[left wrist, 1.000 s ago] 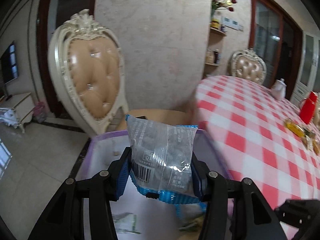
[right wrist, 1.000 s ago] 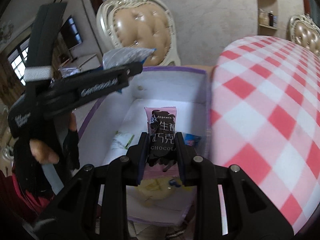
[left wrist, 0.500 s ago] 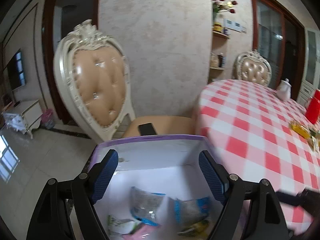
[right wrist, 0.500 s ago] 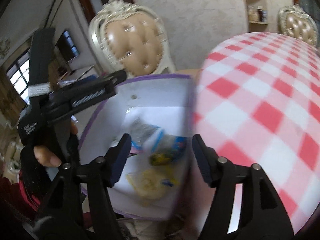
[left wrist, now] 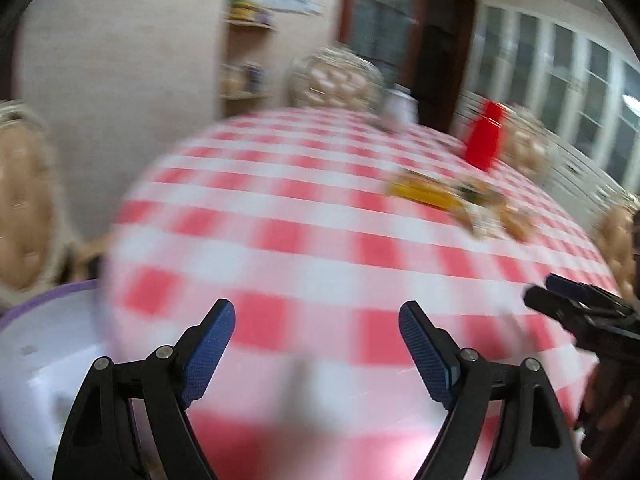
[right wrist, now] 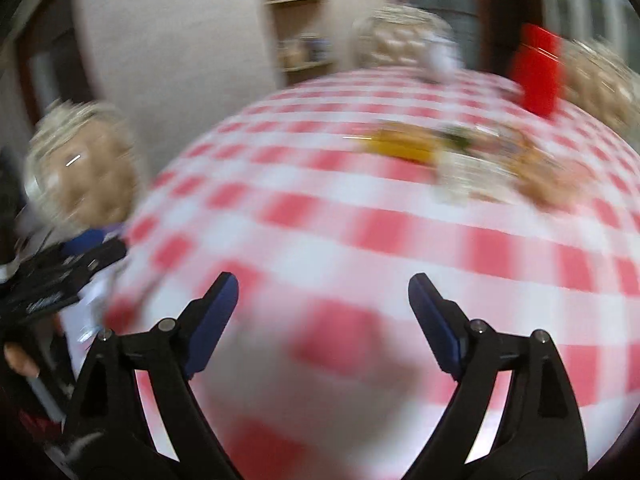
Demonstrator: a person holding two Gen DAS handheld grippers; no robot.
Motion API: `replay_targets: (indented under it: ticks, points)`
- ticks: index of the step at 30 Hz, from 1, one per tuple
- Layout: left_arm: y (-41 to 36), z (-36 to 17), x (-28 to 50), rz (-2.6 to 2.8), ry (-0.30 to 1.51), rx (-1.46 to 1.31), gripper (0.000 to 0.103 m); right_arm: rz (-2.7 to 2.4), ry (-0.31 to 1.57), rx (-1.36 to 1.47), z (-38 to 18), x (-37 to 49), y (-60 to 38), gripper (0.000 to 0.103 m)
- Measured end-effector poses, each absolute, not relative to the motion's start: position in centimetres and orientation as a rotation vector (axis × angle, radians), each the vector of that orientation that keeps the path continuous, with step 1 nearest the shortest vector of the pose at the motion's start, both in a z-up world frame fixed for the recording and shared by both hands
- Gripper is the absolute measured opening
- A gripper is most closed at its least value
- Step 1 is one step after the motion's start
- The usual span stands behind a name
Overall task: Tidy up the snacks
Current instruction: 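Return both tools to the table and grasp the white cookie packet with the left gripper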
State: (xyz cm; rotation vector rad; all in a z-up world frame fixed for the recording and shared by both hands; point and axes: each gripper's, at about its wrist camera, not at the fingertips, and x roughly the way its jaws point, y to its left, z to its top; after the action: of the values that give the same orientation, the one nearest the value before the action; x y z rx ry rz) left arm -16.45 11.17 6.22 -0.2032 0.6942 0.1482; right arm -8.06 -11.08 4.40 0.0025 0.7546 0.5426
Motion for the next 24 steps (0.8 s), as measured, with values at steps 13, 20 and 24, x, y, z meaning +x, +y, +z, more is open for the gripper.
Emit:
replay_targets:
  ticks: [13,20,24]
  points:
    - [-2.1,3.2,3.4,-0.086,0.811,-0.172,0.085,0.275,0.86,0.269,0.8,0.4,-26.0,0.088]
    - [-6.0,1.5,9.6,-0.064,0.864,-0.202,0.085,0.244,0.799,0.263,1.8,-0.6,-26.7,0.088]
    - [-6.7,1.6,9.8,-0.12,0.842,-0.171,0.031,0.222,0.798,0.26,1.4,-0.2,-27.1,0.088]
